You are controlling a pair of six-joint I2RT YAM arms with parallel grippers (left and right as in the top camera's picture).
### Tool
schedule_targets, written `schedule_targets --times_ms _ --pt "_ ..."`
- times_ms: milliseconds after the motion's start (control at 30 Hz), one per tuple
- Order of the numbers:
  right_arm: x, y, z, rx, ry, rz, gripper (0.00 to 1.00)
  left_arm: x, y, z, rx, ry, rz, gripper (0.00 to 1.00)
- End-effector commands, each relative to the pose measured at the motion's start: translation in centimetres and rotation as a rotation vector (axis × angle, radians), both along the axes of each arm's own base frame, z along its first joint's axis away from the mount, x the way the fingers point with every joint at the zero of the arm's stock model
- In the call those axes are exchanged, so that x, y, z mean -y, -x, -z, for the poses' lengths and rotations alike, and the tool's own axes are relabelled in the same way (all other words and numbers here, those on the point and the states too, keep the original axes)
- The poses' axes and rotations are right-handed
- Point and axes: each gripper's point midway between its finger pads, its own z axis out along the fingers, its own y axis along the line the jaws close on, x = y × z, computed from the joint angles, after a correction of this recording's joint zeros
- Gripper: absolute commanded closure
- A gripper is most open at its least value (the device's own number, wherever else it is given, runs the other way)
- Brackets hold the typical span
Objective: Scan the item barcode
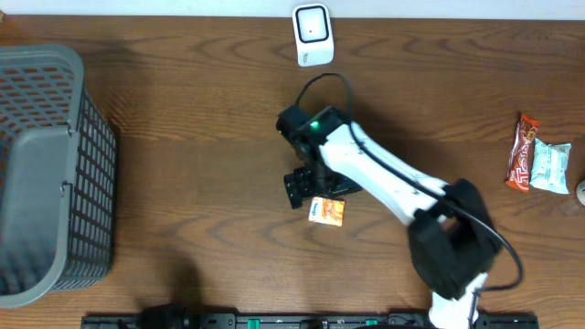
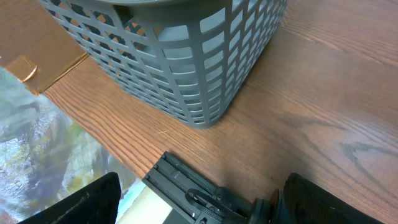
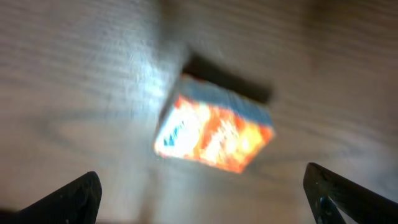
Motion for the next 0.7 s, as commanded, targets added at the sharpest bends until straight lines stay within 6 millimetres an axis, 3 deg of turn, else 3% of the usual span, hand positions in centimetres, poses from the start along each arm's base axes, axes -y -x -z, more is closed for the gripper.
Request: schedule_targets --times_ms 0,333,667 --pt "0.4 0.1 -2.2 0.035 -0.014 0.105 0.01 0.0 1.2 1.3 -0.078 0.006 -0.01 0.16" --pt "2.0 1.1 4.4 0.047 0.029 0.276 0.01 0.0 1.2 1.3 -0.078 0.006 -0.01 0.16" --pt "1.2 0.3 6.1 0.094 -0.024 0.255 0.01 0.0 1.2 1.3 -0.078 0.006 -0.01 0.16"
